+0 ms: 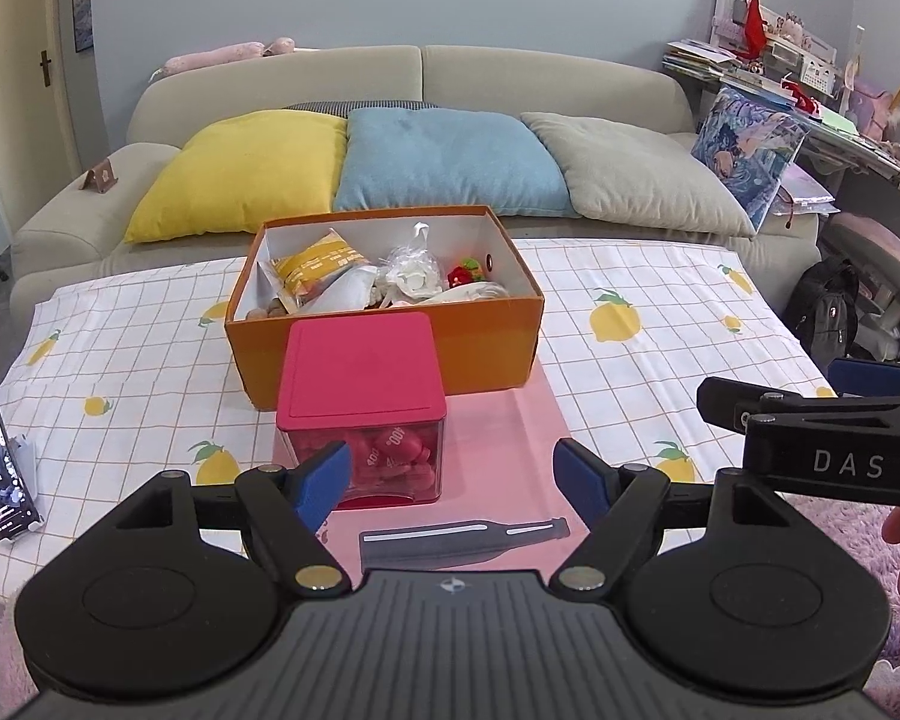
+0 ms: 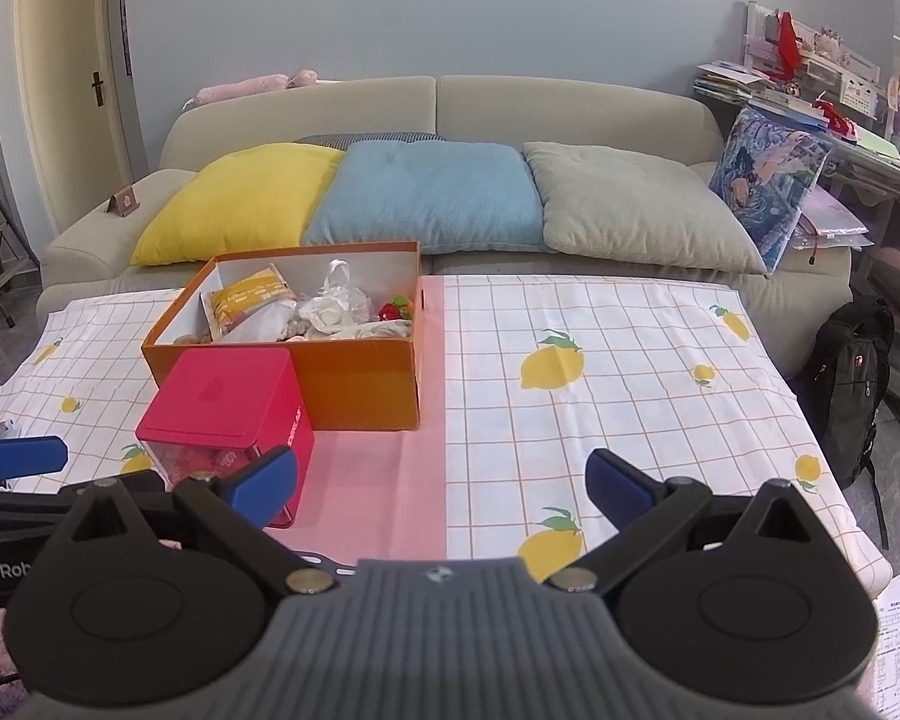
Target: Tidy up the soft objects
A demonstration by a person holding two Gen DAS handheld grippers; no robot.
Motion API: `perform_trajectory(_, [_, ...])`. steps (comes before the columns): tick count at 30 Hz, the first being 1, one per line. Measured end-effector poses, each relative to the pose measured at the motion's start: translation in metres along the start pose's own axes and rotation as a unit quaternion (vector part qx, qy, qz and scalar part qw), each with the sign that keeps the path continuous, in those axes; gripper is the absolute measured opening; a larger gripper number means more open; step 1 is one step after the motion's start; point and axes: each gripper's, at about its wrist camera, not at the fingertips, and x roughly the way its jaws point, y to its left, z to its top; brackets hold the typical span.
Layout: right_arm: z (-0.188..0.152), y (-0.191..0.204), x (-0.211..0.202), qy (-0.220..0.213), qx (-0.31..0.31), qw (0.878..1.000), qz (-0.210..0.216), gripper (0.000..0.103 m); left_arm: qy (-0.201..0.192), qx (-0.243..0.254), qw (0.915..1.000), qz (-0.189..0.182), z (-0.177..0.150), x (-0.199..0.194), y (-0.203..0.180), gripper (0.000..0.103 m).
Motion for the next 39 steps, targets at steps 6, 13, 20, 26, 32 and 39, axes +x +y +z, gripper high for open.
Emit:
perform_trajectory(6, [0.0015, 0.0003, -0.0009, -0.001, 0.003, 1.000, -0.003, 0.100, 0.000, 0.000, 1.0000, -0.001, 0.0002, 0.0000, 0.0006, 0.088])
perform_trajectory(13, [0.0016, -0.0004, -0.0013, -0.001, 0.004, 1.000, -0.006, 0.100, -0.001, 0.001, 1.0000, 0.000, 0.0006, -0.0005, 0.0009, 0.088])
perform_trajectory(20, [0.0018, -0.0004, -0.0014, 0.000, 0.004, 1.000, -0.006, 0.100, -0.001, 0.001, 1.0000, 0.000, 0.0004, -0.0007, 0.0006, 0.087])
perform_trajectory(26, [-0.0006, 0.0001, 0.0008, 0.004, 0.005, 1.000, -0.006, 0.100, -0.001, 0.000, 1.0000, 0.000, 0.0008, -0.0006, 0.0011, 0.087])
perform_trajectory(32, [-0.0007, 0.0002, 0.0017, 0.007, 0.007, 1.000, -0.006, 0.100, -0.001, 0.000, 1.0000, 0.000, 0.0010, -0.0004, 0.0017, 0.087])
perform_trajectory(39, [-0.0011, -0.0003, 0.0033, 0.010, 0.008, 1.000, -0.006, 0.100, 0.000, 0.001, 1.0000, 0.003, 0.0006, -0.0003, 0.0014, 0.087])
